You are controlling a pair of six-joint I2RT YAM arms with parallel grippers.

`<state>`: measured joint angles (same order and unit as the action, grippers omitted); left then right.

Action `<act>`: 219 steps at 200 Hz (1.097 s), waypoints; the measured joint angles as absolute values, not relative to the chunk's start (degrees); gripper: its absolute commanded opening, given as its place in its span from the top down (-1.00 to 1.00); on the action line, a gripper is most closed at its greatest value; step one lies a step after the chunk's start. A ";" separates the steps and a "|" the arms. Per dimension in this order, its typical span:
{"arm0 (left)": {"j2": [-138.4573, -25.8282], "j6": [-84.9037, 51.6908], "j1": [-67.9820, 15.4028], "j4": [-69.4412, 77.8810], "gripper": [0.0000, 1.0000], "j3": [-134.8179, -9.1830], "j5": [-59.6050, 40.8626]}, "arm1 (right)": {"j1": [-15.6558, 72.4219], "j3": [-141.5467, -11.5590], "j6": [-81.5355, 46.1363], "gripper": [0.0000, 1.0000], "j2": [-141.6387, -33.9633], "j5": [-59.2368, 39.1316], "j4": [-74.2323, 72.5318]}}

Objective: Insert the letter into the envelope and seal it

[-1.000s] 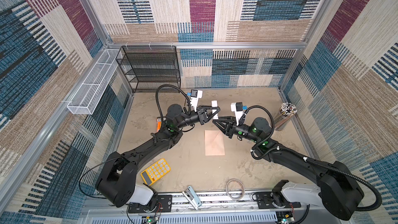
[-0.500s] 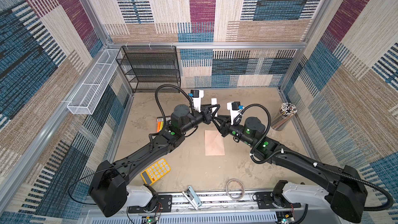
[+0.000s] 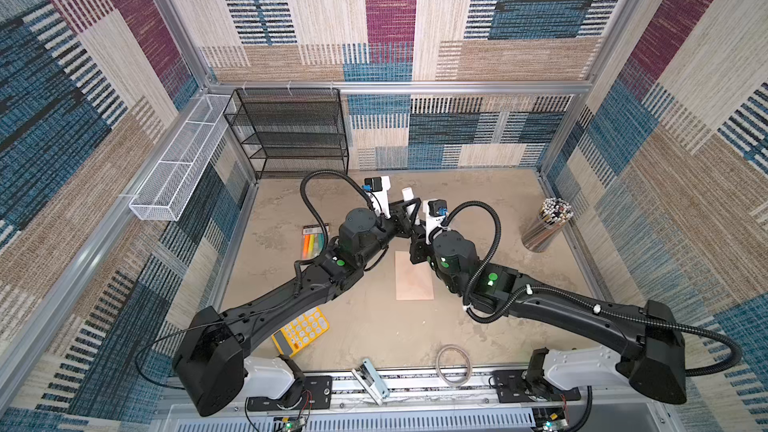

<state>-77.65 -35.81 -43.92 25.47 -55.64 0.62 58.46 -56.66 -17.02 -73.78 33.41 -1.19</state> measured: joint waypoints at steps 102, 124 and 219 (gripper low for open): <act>-74.87 -38.98 -32.88 26.81 1.00 -53.01 -18.04 | 54.30 -42.65 -10.46 -0.18 -60.14 14.92 -13.54; -75.55 -40.42 -30.70 29.23 1.00 -53.36 -24.93 | 48.53 -39.53 -11.00 -0.15 -57.06 5.63 -16.40; -81.89 -49.56 -29.74 48.56 1.00 -51.59 -44.42 | 37.80 -35.42 -22.92 -0.08 -62.72 -28.25 -32.67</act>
